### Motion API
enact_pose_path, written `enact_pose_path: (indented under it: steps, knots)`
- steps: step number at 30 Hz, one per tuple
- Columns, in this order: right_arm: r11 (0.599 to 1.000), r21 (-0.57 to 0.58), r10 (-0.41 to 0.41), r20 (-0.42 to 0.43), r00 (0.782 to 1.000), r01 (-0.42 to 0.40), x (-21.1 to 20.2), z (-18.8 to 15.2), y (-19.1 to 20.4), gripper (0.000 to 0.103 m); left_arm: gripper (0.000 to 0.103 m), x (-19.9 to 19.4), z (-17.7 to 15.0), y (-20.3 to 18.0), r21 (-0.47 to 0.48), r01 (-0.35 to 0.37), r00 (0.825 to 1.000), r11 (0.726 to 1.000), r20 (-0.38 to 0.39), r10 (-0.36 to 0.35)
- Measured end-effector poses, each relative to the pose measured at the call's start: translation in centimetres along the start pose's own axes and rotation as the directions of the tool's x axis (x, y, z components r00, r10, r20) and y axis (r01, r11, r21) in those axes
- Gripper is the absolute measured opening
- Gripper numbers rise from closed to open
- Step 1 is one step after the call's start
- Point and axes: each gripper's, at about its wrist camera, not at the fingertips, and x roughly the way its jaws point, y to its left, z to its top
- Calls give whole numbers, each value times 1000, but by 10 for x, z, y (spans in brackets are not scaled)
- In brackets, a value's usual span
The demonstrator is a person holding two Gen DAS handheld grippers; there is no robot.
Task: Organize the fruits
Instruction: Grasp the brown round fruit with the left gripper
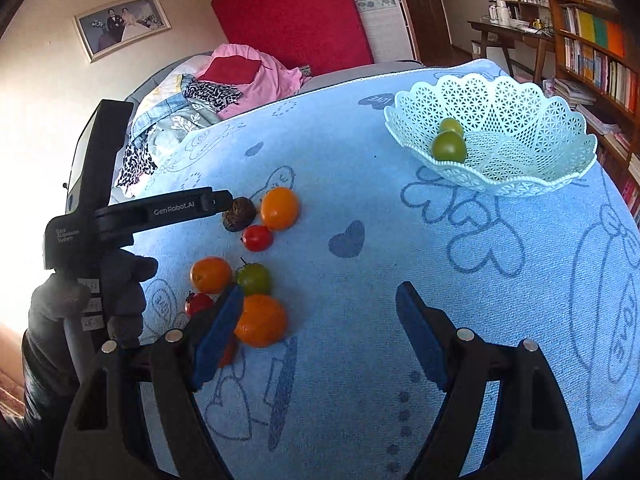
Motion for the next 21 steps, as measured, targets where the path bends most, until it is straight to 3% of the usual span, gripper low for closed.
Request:
enact_pose_path:
  steps: [13, 21]
  knots:
    - [1000, -11, 19, -49, 999, -19, 13, -5, 4, 80, 97, 22, 5, -7, 14, 8, 999, 1000, -41, -7]
    - [999, -18, 26, -73, 997, -27, 21, -6, 9, 80, 78, 36, 5, -9, 14, 28, 996, 1000, -83, -27]
